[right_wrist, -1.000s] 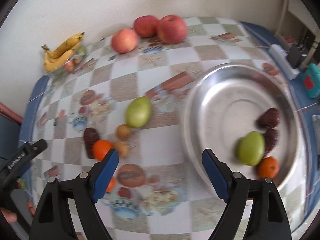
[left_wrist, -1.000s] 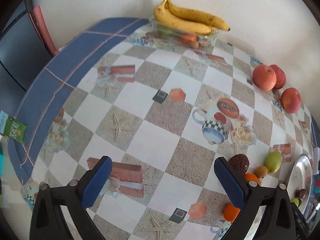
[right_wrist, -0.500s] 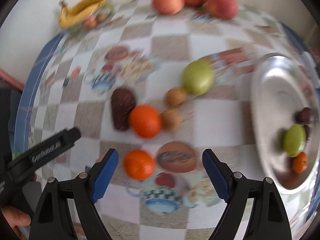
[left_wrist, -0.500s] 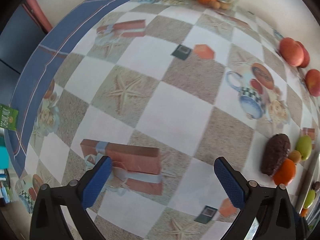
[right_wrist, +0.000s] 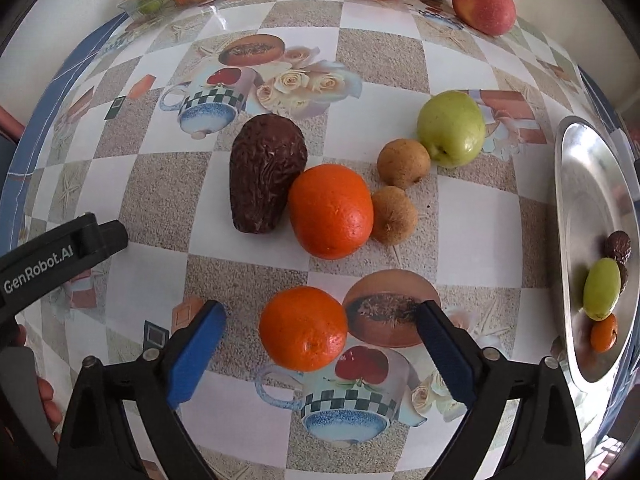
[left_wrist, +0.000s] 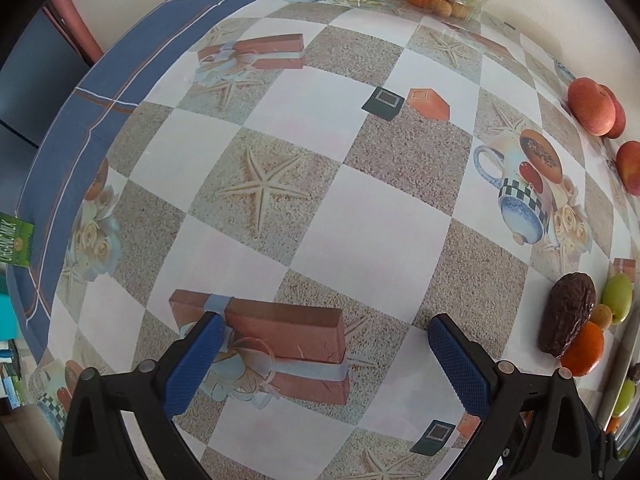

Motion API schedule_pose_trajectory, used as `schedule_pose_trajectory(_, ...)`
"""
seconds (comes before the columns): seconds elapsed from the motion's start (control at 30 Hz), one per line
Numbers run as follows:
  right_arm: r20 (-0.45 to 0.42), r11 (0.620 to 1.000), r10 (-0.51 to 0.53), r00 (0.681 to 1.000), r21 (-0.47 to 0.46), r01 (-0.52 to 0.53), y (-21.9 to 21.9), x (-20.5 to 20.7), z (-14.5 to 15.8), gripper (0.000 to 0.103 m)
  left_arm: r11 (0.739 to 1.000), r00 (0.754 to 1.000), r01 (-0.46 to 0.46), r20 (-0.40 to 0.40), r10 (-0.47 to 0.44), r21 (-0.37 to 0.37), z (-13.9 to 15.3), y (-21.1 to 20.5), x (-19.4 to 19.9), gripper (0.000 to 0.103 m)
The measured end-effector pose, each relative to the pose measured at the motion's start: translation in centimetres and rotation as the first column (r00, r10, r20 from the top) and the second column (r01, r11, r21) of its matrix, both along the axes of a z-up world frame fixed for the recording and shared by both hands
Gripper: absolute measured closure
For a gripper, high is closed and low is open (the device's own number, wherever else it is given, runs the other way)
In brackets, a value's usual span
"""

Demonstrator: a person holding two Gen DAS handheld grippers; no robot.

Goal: Organize fruits
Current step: 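Move both tools back toward the remaining oranges and dates, then grasp an orange with the right tool while the left tool grasps a date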

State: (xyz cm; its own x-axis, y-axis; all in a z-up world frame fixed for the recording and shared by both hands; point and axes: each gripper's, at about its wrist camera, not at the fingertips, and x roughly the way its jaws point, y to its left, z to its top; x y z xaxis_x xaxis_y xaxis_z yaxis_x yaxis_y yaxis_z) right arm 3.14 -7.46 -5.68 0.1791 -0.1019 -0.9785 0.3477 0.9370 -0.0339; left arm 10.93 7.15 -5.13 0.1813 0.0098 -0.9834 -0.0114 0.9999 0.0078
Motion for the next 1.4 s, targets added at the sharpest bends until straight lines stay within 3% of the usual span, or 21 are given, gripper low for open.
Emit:
schedule_pose_trajectory(0.37, 0.120, 0.998, -0.035, 0.992, -0.046, 0.041, 1.4, -2.6, -0.4, 0.000, 0.986, 0.985, 0.164, 0.060, -0.163, -0.008, -0.2, 0.5, 0.0, 0.000)
schedule_pose_trajectory(0.7, 0.044, 0.999, -0.046, 0.998, -0.012, 0.047, 1.8, -2.4, -0.9, 0.000, 0.950, 0.936, 0.311, 0.177, -0.304, -0.012, 0.0, 1.9, -1.0, 0.000)
schedule_pose_trajectory(0.9, 0.026, 0.998, -0.055, 0.998, 0.007, 0.055, 1.3, -1.9, -0.7, 0.001, 0.961, 0.952, 0.275, 0.143, -0.271, -0.010, 0.0, 1.8, -1.0, 0.000)
schedule_pose_trajectory(1.1, 0.046, 0.997, -0.073, 0.996, 0.015, 0.072, 0.5, -2.0, 0.4, 0.023, 0.972, 0.966, 0.233, 0.113, -0.231, -0.006, 0.2, 0.6, -1.1, 0.000)
schedule_pose_trajectory(1.17, 0.058, 0.996, -0.087, 0.995, 0.032, 0.085, 0.0, -2.1, 0.8, 0.034, 0.976, 0.969, 0.220, 0.120, -0.218, -0.003, 0.3, 0.1, -1.5, 0.000)
schedule_pose_trajectory(1.3, 0.067, 0.994, -0.097, 0.993, 0.057, 0.093, -0.8, -2.2, 1.3, 0.045, 0.980, 0.968, 0.197, 0.156, -0.195, 0.002, 0.3, -0.5, -2.0, 0.000)
schedule_pose_trajectory(1.4, 0.080, 0.991, -0.079, 0.994, 0.111, 0.070, -1.0, -2.3, 1.7, 0.064, 0.977, 0.968, 0.214, 0.137, -0.212, -0.001, 0.5, -0.9, -1.9, 0.000)
